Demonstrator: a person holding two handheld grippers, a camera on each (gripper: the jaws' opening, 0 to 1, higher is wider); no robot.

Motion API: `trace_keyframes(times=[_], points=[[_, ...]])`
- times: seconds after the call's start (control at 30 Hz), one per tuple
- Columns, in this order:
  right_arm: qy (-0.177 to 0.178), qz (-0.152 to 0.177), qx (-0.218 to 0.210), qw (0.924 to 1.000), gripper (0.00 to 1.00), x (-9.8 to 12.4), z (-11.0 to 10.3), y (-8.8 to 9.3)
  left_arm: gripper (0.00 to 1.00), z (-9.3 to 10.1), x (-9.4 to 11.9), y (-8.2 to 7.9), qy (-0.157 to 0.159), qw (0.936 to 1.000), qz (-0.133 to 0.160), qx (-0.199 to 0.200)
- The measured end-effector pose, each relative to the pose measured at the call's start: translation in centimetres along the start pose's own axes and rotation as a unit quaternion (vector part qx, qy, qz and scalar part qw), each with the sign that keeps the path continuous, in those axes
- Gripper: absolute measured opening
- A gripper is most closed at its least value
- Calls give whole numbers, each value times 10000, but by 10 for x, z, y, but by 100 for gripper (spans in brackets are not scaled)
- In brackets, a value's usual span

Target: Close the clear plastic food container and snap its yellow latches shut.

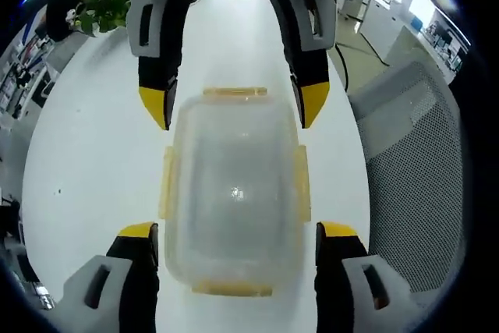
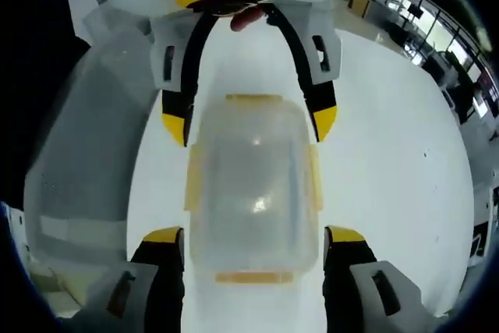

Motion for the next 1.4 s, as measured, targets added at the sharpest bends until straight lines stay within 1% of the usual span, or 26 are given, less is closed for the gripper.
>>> trace_keyframes(times=[0.1, 0.2, 0.53, 0.93, 1.07, 1.23, 1.4], points=[[-39, -29, 33, 10000, 72, -4, -2, 1, 83, 4, -3, 2, 48, 10000, -38, -7], [-20, -73, 81, 9999, 72, -5, 0, 2, 82, 2, -4, 2, -2, 10000, -59, -58], [-56, -47, -48, 10000, 73, -10, 2, 5, 81, -2, -11, 6, -50, 9999, -135, -57], [-40, 28, -140, 9999, 74, -14, 2, 4, 86, -3, -20, 8, -10, 9998, -183, -84], [8, 15, -157, 9999, 73, -15, 2, 4, 86, -4, -21, 9, 34, 9998, -160, -101], [68, -92, -177, 9998, 73, -17, -1, 2, 86, -2, -19, 10, 46, 9998, -90, -152], [117, 62, -252, 9996, 74, -18, -3, 3, 85, 0, -19, 11, 46, 9997, -117, -208]])
Point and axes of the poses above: the point that each gripper's makers call its tool centre point, and the gripper's own axes: x roughly backward along the fingers, z roughly to its right, y roughly out of its underside, the point moved 2 cm from there along x, roughly backward along the fingers, and after that the axes turned 6 degrees about z, right-handed, at the moved point
